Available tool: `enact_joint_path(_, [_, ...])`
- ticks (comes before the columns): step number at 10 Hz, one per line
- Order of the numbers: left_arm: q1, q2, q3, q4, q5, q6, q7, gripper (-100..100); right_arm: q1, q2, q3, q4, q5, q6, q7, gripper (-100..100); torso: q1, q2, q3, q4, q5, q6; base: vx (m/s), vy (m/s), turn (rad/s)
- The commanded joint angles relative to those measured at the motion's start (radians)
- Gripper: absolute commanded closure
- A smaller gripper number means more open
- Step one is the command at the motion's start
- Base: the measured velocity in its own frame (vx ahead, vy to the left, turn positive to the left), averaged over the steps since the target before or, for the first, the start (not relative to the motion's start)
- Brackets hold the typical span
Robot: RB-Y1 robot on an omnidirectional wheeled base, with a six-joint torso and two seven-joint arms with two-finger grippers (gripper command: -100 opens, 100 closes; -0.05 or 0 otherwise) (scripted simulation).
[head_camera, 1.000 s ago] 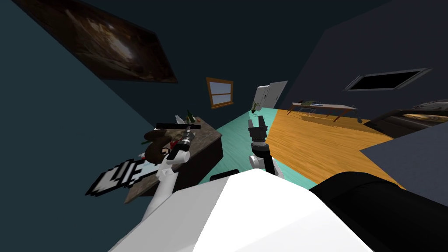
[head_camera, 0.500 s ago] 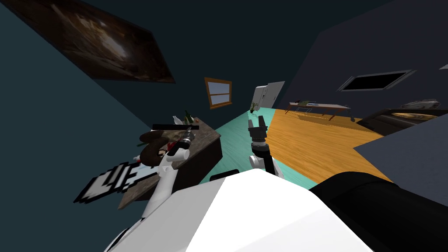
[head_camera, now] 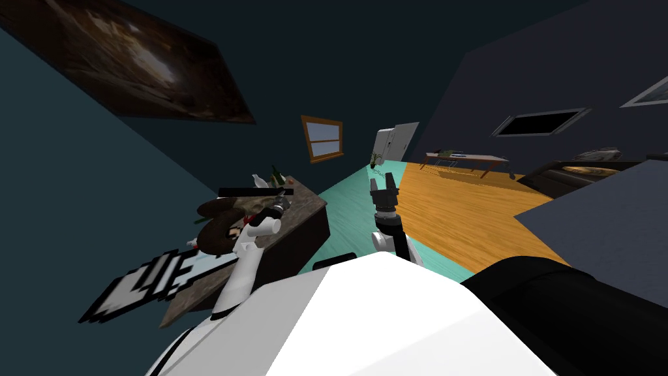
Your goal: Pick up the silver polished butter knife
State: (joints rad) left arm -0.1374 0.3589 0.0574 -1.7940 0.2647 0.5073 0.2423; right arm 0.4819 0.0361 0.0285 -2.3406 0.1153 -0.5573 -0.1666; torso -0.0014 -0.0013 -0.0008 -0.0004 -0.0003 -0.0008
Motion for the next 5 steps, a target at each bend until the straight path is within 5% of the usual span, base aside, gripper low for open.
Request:
enact_joint_path(1, [-0.003, 0.003, 0.001, 0.005, 0.004, 0.032, 0.003, -100, 0.0, 0.0, 0.0, 0.0, 0.0, 0.0, 0.0, 0, 0.0, 0.0, 0.0, 0.0, 0.0, 0.0, 0.01, -0.009, 0.015])
enact_joint_path(5, [-0.062, 0.04, 0.019, 0.074, 0.048, 0.145, 0.039, -100, 0.0, 0.0, 0.0, 0.0, 0.0, 0.0, 0.0, 0, 0.001, 0.0, 0.0, 0.0, 0.0, 0.0, 0.022, -0.021, -0.053])
